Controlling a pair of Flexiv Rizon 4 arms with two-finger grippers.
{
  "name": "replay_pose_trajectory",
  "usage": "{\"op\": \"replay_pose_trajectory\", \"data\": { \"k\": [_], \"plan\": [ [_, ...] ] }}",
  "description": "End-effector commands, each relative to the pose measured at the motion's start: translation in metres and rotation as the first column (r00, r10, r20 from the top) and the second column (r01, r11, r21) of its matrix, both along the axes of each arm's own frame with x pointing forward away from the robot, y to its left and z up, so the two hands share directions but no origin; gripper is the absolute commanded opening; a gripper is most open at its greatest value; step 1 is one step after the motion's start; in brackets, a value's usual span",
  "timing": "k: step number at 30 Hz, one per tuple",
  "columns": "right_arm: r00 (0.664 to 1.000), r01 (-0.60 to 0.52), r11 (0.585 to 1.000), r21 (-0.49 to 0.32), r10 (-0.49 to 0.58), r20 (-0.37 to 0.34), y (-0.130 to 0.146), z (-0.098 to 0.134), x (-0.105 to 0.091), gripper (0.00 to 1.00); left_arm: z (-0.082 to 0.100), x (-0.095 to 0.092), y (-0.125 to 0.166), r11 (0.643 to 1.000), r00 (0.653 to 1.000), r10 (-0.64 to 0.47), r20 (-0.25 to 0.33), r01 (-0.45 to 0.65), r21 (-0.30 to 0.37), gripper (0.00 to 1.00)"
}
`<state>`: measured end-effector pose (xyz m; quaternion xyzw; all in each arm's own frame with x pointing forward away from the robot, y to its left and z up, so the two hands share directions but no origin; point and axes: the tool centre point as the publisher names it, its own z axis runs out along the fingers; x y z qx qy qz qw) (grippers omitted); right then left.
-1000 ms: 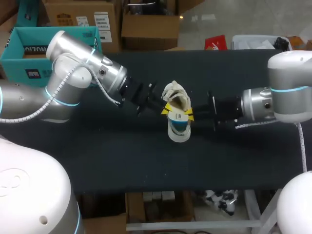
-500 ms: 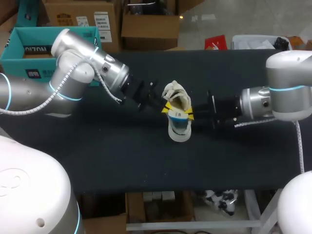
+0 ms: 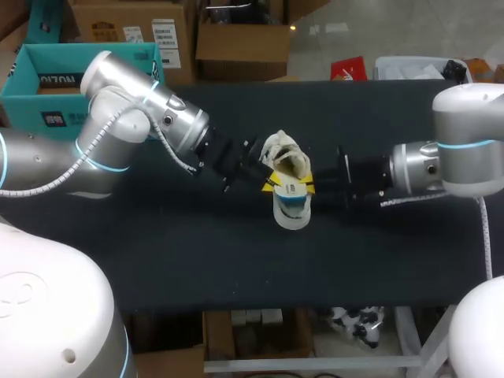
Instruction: Open the shoe tongue, take the insole out of the shoe, put the insole back into the shoe, and pack the shoe into the shoebox
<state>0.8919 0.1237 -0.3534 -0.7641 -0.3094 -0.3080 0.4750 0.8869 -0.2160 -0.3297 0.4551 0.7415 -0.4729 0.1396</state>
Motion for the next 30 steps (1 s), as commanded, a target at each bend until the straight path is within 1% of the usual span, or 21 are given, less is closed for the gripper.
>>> {"op": "replay_pose_trajectory", "data": {
  "k": [1, 2, 3, 4, 5, 7, 8, 10, 12, 14, 15, 19, 22, 30],
  "plan": [
    [1.000, -0.003, 1.000, 0.004, 0.003, -0.001, -0.001, 0.000, -0.001, 0.00, 0.000, -0.007, -0.002, 1.000, 1.000, 0.019, 0.015, -0.019, 0.002, 0.00],
    [1.000, -0.003, 1.000, 0.004, 0.003, 0.000, -0.001, 0.000, -0.002, 0.00, 0.001, -0.006, -0.002, 1.000, 1.000, 0.020, 0.016, -0.020, 0.003, 0.00],
    [1.000, -0.002, 1.000, 0.004, 0.002, 0.000, -0.001, 0.002, -0.004, 0.05, 0.000, -0.005, -0.003, 1.000, 1.000, 0.023, 0.016, -0.023, 0.004, 0.00],
    [1.000, -0.001, 1.000, 0.003, 0.001, 0.002, -0.001, 0.003, -0.007, 0.37, 0.000, -0.004, -0.003, 1.000, 1.000, 0.025, 0.015, -0.025, 0.005, 0.00],
    [1.000, 0.000, 1.000, 0.001, 0.000, 0.005, 0.000, 0.005, -0.010, 0.45, 0.000, -0.003, -0.003, 1.000, 1.000, 0.028, 0.012, -0.028, 0.005, 0.00],
    [1.000, 0.004, 1.000, -0.011, -0.004, 0.014, 0.001, 0.011, -0.017, 0.49, -0.001, -0.001, -0.003, 0.999, 0.999, 0.034, 0.006, -0.034, 0.007, 0.00],
    [1.000, 0.005, 1.000, -0.015, -0.004, 0.014, 0.001, 0.013, -0.020, 0.47, -0.001, 0.000, -0.003, 0.999, 0.999, 0.038, 0.005, -0.038, 0.008, 0.00],
    [1.000, 0.008, 1.000, -0.024, -0.008, 0.018, 0.002, 0.017, -0.025, 0.32, -0.001, 0.001, -0.003, 0.999, 0.999, 0.041, 0.002, -0.041, 0.008, 0.00],
    [1.000, 0.009, 1.000, -0.026, -0.009, 0.022, 0.003, 0.020, -0.028, 0.12, -0.001, 0.001, -0.003, 0.999, 0.999, 0.043, -0.001, -0.043, 0.008, 0.00],
    [1.000, 0.009, 1.000, -0.026, -0.008, 0.022, 0.005, 0.020, -0.031, 0.02, -0.002, 0.002, -0.004, 0.999, 0.999, 0.045, -0.003, -0.045, 0.008, 0.00],
    [1.000, 0.005, 1.000, -0.024, -0.004, 0.021, 0.005, 0.019, -0.031, 0.00, -0.002, 0.002, -0.004, 0.999, 0.999, 0.046, -0.003, -0.046, 0.008, 0.00],
    [1.000, -0.009, 1.000, -0.022, 0.009, 0.022, 0.009, 0.017, -0.031, 0.00, -0.002, 0.001, -0.007, 0.999, 0.999, 0.048, -0.005, -0.048, 0.009, 0.00],
    [1.000, -0.021, 1.000, -0.018, 0.021, 0.020, 0.011, 0.012, -0.027, 0.00, -0.003, 0.001, -0.009, 0.998, 0.998, 0.055, 0.001, -0.055, 0.016, 0.00],
    [0.999, -0.034, 0.999, -0.012, 0.034, 0.030, 0.009, 0.000, -0.006, 0.00, -0.007, 0.022, -0.008, 0.995, 0.995, 0.098, -0.034, -0.097, 0.024, 0.00]
  ]
}}
